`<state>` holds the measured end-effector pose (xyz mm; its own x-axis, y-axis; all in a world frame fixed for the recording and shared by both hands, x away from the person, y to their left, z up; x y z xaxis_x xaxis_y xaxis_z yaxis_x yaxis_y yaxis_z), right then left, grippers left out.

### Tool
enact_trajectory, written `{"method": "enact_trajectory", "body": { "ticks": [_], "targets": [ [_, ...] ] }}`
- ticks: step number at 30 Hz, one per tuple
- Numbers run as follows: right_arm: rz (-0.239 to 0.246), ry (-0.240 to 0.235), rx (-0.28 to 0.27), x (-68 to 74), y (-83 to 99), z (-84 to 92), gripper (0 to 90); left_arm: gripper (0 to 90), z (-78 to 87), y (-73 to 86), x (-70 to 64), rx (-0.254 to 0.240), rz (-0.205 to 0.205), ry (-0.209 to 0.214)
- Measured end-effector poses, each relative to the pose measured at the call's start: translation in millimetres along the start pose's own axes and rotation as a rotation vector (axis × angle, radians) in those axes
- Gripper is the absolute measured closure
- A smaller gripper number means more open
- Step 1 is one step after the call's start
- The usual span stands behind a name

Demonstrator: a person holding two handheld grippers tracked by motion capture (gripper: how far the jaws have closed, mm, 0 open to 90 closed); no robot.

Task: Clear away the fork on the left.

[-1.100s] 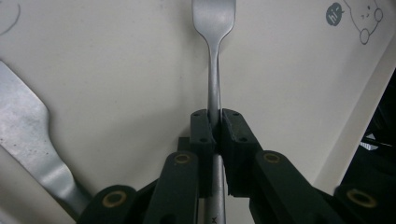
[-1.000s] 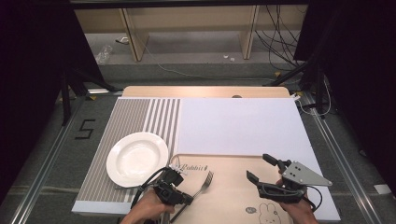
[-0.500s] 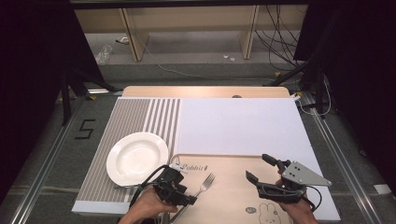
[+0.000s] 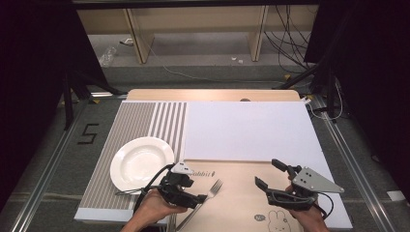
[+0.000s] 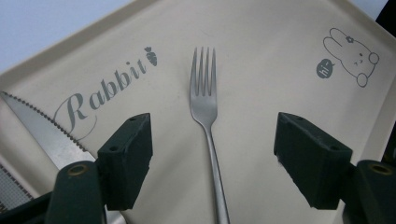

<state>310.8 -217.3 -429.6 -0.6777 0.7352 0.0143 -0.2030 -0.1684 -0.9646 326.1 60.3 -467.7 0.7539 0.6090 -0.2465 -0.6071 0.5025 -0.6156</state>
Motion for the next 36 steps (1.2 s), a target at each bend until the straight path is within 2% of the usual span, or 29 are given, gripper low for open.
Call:
{"method": "enact_trajectory", "body": {
  "ticks": [5, 7, 9, 13, 15, 20, 29, 36],
  "targets": [
    [-0.001, 0.000, 0.003, 0.1, 0.4, -0.7, 21.6, 31.9, -1.5, -5.2, -4.8, -0.006, -0.043, -0.009],
    [0.003, -0.002, 0.000, 0.4, -0.1, -0.8, 21.6, 33.7, -4.1, -6.2, -4.9, -0.005, -0.048, -0.019],
    [-0.001, -0.002, -0.001, 0.2, -0.3, -0.5, 21.7, 38.0, -7.1, -6.7, -4.4, 0.003, -0.053, -0.034],
    [0.000, -0.002, 0.002, 0.1, 0.0, -0.5, 21.7, 45.4, -10.8, -8.1, -6.0, 0.008, -0.076, -0.038],
    [0.001, -0.001, 0.001, 0.1, 0.0, -0.3, 21.7, 51.0, -13.3, -8.6, -7.0, 0.005, -0.082, -0.028],
    [0.003, 0.000, 0.003, 0.1, 0.1, -0.6, 21.7, 61.3, -22.2, -4.9, -13.4, 0.036, -0.127, -0.012],
    [0.003, -0.002, 0.003, 0.6, 0.2, -0.7, 21.8, 82.5, -36.2, 2.2, -19.8, 0.067, -0.143, -0.018],
    [0.007, -0.004, 0.010, 1.4, 0.4, -1.1, 21.9, 89.3, -45.3, 7.3, -23.7, 0.097, -0.159, -0.020]
  ]
}}
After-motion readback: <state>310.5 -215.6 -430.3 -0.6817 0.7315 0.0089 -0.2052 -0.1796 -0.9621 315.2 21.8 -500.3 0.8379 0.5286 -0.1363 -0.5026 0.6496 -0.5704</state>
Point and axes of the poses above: each handheld gripper's, and its own axes: z roughly backward along the jaws, y roughly out of its underside, x roughly to its left, the point moved 5 cm from there along -z, roughly forward along the jaws, and after that the axes turned 1 degree about x, right-handed, at the moved point
